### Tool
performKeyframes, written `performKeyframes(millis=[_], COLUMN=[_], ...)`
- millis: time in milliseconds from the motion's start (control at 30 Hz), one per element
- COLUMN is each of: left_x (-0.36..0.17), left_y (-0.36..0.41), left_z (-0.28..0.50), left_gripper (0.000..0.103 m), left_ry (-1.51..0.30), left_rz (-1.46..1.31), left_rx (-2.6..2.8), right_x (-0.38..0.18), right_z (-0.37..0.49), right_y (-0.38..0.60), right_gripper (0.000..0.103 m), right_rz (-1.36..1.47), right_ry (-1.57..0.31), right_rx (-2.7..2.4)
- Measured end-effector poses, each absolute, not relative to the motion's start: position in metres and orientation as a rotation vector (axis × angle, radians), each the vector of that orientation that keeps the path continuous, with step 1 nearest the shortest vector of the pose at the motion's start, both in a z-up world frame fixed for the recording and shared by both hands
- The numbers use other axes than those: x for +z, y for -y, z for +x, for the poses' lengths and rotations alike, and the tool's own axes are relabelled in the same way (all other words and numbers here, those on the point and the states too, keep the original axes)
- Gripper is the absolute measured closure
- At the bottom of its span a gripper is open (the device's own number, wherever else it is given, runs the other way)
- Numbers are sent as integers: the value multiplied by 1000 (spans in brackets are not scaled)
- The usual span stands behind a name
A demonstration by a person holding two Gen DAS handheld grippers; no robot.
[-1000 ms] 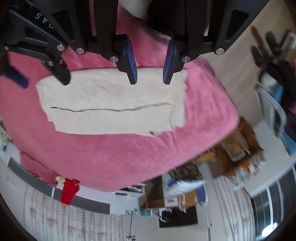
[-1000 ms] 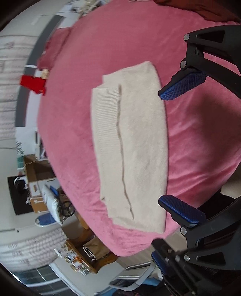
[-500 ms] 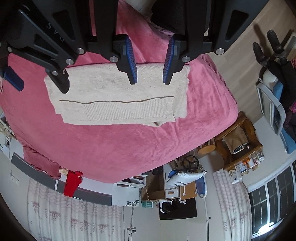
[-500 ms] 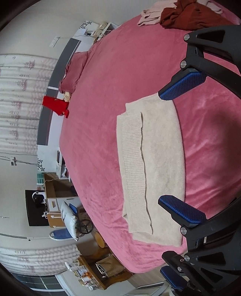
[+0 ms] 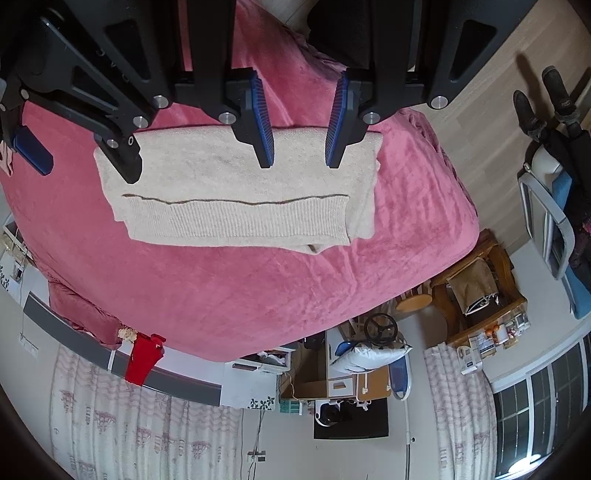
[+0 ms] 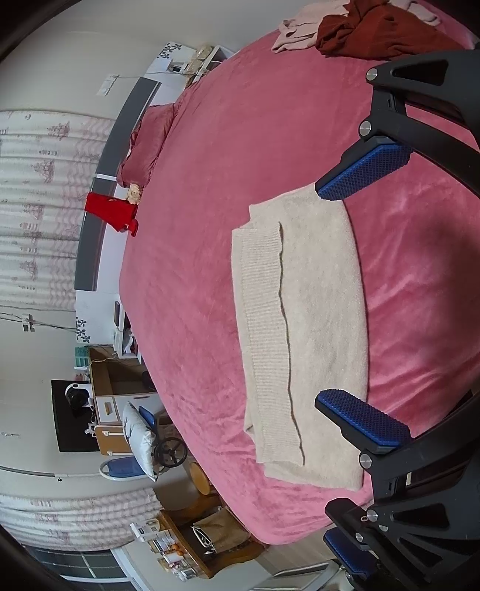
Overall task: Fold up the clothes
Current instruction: 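Withdraw both open tools from the folded sweater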
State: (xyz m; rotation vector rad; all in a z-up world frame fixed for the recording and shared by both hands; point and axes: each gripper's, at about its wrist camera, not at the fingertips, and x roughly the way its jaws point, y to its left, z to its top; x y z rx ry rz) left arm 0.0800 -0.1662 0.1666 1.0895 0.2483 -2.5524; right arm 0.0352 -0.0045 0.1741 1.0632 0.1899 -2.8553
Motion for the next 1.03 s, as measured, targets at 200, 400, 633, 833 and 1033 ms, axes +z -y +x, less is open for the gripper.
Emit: performKeyframes(millis=[200,400,633,833,1033], left_x=[166,168,171,172,169], left_y=[169,169,168,169,170], left_z=[82,84,84,83,82], left_gripper=[75,75,75,76,77], left_ry=[-270,-233,-204,-214,-251], left_rz=[1088,1069,1064,1062,1084], left_rx=[-2554,-2544,-2524,-2527,-2537], right_x=[173,174,175,176,175], right_z=[36,38,40,39,38], right_y=[5,9,11,11,10], right_gripper=[0,0,0,0,0], right_rz=[1061,1053,1041,1034,1039], right_ry=[-183,-180,-180,-185,-174], right_rx=[-2850,-2846,-2837,-2839,-2835])
